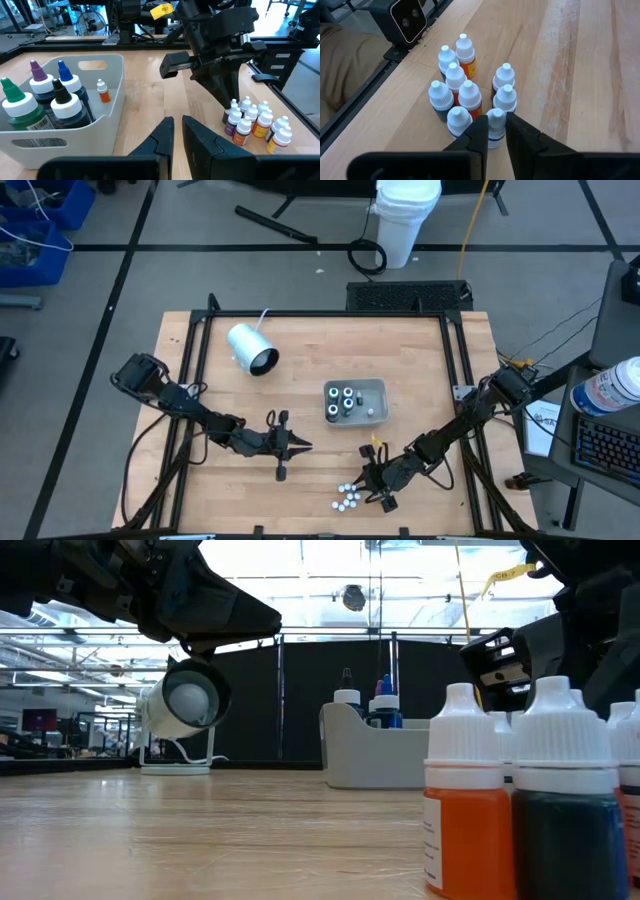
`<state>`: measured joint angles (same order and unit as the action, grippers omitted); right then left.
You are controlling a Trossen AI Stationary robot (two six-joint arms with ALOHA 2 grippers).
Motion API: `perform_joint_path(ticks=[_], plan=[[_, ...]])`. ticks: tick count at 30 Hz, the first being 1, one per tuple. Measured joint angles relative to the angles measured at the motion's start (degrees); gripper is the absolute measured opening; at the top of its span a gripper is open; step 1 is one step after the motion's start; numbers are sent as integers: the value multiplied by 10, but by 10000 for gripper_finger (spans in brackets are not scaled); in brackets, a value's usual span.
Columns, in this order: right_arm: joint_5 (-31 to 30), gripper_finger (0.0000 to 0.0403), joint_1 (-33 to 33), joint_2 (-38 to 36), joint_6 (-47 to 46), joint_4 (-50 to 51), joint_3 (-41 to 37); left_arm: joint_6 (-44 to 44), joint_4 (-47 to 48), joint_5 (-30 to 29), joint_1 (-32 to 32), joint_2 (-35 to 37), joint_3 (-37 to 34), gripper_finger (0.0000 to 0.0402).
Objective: Pick & Place food coloring
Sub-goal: Put the small black food coloring bottle into the gray bin
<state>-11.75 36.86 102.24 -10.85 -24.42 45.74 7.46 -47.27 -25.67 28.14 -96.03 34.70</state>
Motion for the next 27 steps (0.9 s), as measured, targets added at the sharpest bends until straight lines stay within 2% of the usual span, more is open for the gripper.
perform_joint_path(ticks=[16,22,27], plan=[[-3,41,0,-9,10,-8,0,2,0,0,0,0,0,47],[-6,42,-1,-52,17,53,0,1,4,0,0,0,0,47],[-36,42,-1,-119,24,93,0,-1,5,0,0,0,0,47]])
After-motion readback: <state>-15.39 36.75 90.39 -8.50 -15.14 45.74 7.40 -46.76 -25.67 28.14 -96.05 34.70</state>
